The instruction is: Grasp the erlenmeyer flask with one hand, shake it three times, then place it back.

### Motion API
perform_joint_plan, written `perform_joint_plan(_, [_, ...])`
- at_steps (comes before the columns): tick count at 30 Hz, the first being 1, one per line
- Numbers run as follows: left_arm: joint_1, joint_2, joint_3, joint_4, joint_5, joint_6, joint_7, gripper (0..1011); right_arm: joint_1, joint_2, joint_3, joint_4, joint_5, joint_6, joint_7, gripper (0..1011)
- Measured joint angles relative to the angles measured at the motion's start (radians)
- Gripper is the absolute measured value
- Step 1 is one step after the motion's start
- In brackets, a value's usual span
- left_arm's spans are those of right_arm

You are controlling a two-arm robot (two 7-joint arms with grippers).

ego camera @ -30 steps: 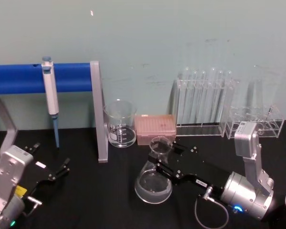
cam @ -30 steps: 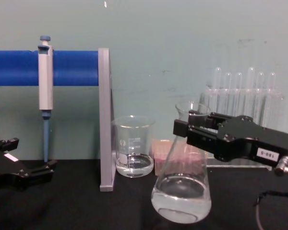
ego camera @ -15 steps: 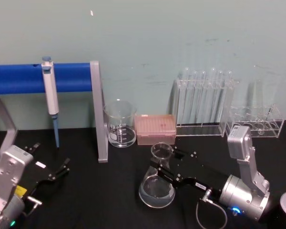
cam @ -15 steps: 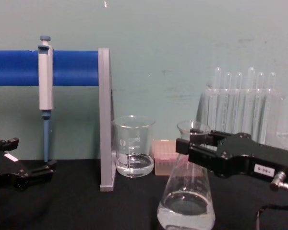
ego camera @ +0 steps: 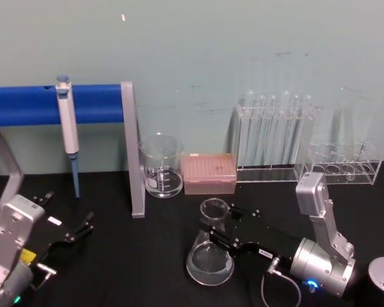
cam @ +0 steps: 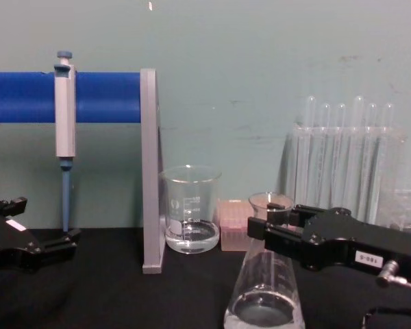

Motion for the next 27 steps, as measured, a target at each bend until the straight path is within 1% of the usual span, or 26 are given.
perform_joint_plan(10, [0.0,0.0,0.0,0.0,0.0,0.0,0.0,1001,0.008,-0.005,-0.003,0.019,-0.002,0.011,0.004,450])
perform_joint_plan(27, [0.0,0.0,0.0,0.0,0.0,0.0,0.0,1001,0.013,-0.006,-0.009,0.027,-0.005,0.024,0.005,450])
